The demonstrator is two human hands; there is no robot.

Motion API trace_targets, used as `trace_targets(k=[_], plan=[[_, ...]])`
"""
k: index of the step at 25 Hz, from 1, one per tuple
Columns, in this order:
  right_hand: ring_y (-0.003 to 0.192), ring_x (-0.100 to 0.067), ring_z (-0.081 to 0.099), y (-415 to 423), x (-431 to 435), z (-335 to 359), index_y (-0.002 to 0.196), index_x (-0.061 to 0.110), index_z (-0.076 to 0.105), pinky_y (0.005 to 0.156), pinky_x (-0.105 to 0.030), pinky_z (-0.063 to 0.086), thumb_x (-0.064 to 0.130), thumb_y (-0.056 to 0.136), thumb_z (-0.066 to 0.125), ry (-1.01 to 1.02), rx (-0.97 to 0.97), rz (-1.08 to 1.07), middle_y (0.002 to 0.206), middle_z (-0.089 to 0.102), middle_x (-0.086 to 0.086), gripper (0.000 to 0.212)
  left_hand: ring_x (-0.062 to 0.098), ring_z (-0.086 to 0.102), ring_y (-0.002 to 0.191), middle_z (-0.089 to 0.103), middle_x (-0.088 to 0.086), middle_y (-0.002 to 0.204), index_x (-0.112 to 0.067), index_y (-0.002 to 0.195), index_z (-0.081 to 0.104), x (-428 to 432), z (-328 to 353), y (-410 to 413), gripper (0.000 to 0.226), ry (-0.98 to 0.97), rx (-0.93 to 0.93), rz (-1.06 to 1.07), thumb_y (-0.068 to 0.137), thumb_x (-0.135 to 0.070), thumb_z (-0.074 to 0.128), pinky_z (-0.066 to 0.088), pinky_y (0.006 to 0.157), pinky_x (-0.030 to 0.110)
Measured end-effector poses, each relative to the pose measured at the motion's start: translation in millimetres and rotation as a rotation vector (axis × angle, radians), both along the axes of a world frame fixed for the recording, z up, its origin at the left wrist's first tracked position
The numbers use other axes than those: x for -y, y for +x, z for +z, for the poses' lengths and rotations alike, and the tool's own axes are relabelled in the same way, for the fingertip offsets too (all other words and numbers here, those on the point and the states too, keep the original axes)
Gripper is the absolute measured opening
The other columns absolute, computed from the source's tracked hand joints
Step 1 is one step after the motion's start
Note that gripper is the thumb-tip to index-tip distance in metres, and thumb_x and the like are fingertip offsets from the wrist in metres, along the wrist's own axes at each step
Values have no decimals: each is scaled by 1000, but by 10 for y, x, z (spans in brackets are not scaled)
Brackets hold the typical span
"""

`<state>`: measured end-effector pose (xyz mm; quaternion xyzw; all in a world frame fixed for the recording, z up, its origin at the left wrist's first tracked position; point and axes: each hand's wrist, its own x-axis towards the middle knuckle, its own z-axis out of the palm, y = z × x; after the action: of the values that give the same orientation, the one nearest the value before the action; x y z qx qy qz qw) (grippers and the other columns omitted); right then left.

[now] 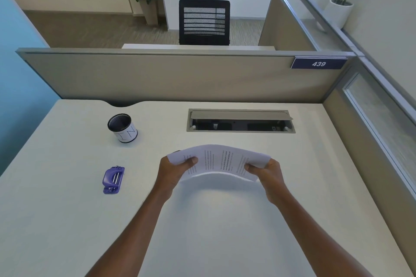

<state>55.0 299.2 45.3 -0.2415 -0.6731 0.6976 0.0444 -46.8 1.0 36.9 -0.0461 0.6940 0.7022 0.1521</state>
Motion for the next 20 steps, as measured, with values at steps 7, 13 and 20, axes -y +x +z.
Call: trace_targets(k=[7, 13, 20], plan=[[97, -22, 82, 27, 36, -44, 106, 27, 84, 83, -32, 69, -6, 90, 82, -27, 19, -12, 104, 87, 0, 36, 25, 85, 91, 88, -1, 105, -21, 111, 85, 11, -92, 29, 52, 11, 49, 27, 65, -39, 101, 66, 71, 26], [95, -18, 81, 34, 48, -116, 105, 25, 84, 81, -29, 67, -6, 90, 82, -30, 32, -1, 104, 87, 0, 35, 25, 85, 90, 88, -2, 104, -24, 110, 85, 31, -125, 56, 48, 19, 52, 27, 67, -37, 100, 66, 70, 26], [97, -18, 82, 29, 10, -154, 103, 29, 87, 91, -38, 66, -6, 88, 82, -57, 36, 4, 107, 87, -2, 39, 23, 85, 91, 88, -2, 106, -24, 111, 85, 42, -132, 45, 45, 41, 38, 25, 70, -33, 101, 66, 70, 25]])
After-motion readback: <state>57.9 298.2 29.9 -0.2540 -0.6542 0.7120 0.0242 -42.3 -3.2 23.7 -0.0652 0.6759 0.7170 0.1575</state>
